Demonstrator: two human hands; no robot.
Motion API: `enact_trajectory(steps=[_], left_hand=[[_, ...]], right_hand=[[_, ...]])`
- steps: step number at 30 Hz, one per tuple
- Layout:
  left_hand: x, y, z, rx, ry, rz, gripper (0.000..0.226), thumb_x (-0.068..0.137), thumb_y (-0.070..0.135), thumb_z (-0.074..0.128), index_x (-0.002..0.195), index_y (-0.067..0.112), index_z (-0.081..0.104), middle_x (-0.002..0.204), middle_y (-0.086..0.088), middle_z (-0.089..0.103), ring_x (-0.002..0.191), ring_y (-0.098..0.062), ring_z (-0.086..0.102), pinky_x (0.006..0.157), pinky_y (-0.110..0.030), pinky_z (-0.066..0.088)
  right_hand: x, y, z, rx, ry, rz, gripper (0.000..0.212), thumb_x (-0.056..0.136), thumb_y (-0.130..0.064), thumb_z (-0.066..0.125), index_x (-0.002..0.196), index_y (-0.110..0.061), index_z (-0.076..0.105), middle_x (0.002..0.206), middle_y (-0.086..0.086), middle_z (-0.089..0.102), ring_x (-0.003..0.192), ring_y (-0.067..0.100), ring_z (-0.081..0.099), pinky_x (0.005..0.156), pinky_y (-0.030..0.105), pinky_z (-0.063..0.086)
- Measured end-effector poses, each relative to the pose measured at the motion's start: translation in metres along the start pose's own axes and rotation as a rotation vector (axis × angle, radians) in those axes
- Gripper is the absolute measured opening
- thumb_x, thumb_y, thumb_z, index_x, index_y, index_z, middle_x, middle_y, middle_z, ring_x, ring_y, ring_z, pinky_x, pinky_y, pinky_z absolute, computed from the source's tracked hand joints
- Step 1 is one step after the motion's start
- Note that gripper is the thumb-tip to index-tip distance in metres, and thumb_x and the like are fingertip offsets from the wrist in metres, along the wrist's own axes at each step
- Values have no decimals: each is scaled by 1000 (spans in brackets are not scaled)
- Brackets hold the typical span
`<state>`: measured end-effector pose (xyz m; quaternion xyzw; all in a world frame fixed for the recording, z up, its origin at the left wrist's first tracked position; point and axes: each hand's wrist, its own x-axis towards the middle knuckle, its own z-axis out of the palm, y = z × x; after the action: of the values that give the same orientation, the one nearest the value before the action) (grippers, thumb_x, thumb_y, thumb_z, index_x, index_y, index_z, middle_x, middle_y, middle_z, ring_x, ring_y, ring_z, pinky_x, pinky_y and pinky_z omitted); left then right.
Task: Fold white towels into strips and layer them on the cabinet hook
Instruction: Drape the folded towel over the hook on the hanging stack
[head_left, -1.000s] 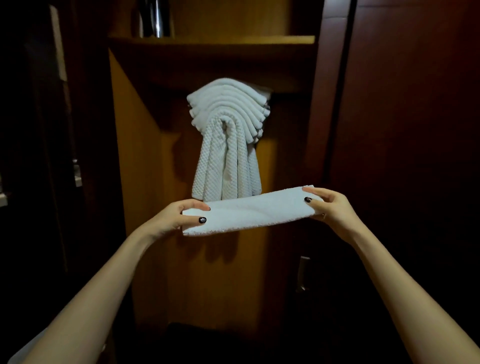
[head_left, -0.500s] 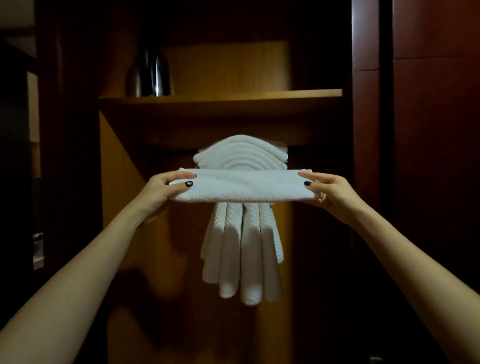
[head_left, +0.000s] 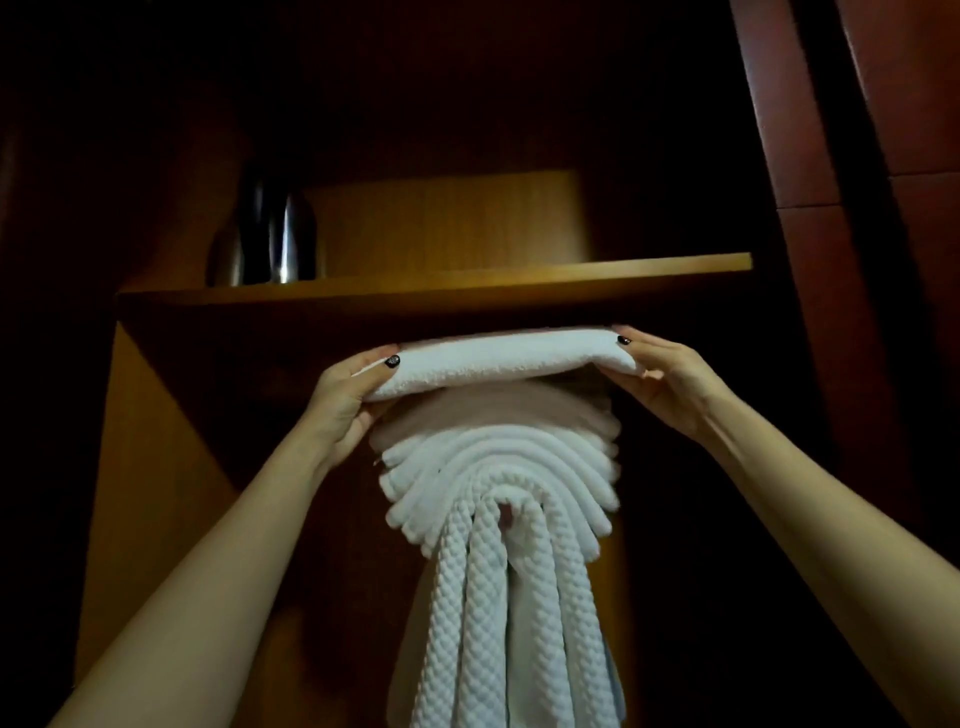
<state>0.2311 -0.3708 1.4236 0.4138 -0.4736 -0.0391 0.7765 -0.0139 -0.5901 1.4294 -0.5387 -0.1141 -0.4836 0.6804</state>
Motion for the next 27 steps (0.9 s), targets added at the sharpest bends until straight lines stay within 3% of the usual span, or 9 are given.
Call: enact_trajectory(steps=[3,5,10,14,19,21,23,25,27], left_hand=[[33,-13,4,-36,46,-23,10,91,0,59,98,2,67,87,-10,73,82,-17,71,65,-23,57],[53,-25,4,-62,80,-73,14,89,-4,60,97,4,69,86,-9,75,84,-19,71,63,-24,57],[88,-54,-6,57,-16,-138,21,92,9,62,95,25,75,107,-5,73,96,-21,70,74,-31,55],[108,-60,-16,428,13,-94,18,90,27,67,108,31,68,129,-7,60,114,-25,59,98,-45,48],[103,-65,-19,363,43,-221,24,91,39,62,113,30,61,113,4,62,81,-5,65,63,-22,52],[97,-64,-19,529,48,-255,40,91,53,56,125,32,56,117,8,54,77,0,59,66,-18,45],[95,-58,-19,804,44,-204,54,91,60,51,133,26,56,122,5,56,82,-4,54,68,-18,40],[90,-48,-14,950,30,-102,50,96,52,49,130,18,59,128,-4,59,97,-16,58,75,-23,40],[83,-34,-3,994,26,17,39,98,42,49,114,11,67,119,-14,64,104,-27,60,77,-28,40]], right_hand=[[36,11,-5,23,32,-4,18,93,14,42,100,11,58,101,25,64,84,25,72,70,29,60],[55,19,-7,58,56,19,22,95,13,40,103,6,60,105,22,64,93,27,68,70,30,61],[85,37,-27,64,33,121,21,96,4,47,110,4,63,106,19,70,96,27,71,72,30,60],[95,50,-36,-168,49,137,21,95,-3,54,115,-3,62,114,13,67,105,24,65,83,32,54],[93,51,-41,-544,59,165,14,94,-4,58,96,-5,71,101,16,71,90,20,71,70,31,57],[86,51,-42,-845,93,133,17,96,-15,58,99,-6,72,98,18,70,87,23,70,70,34,57],[81,48,-37,-1175,125,71,27,98,-33,55,112,-15,69,107,5,69,90,19,64,66,26,48],[77,41,-26,-1222,162,-39,38,99,-47,48,119,-22,66,114,-1,63,98,14,58,71,25,41],[73,34,-16,-1120,114,-124,46,98,-56,40,111,-25,73,118,-6,63,107,11,56,86,27,43]])
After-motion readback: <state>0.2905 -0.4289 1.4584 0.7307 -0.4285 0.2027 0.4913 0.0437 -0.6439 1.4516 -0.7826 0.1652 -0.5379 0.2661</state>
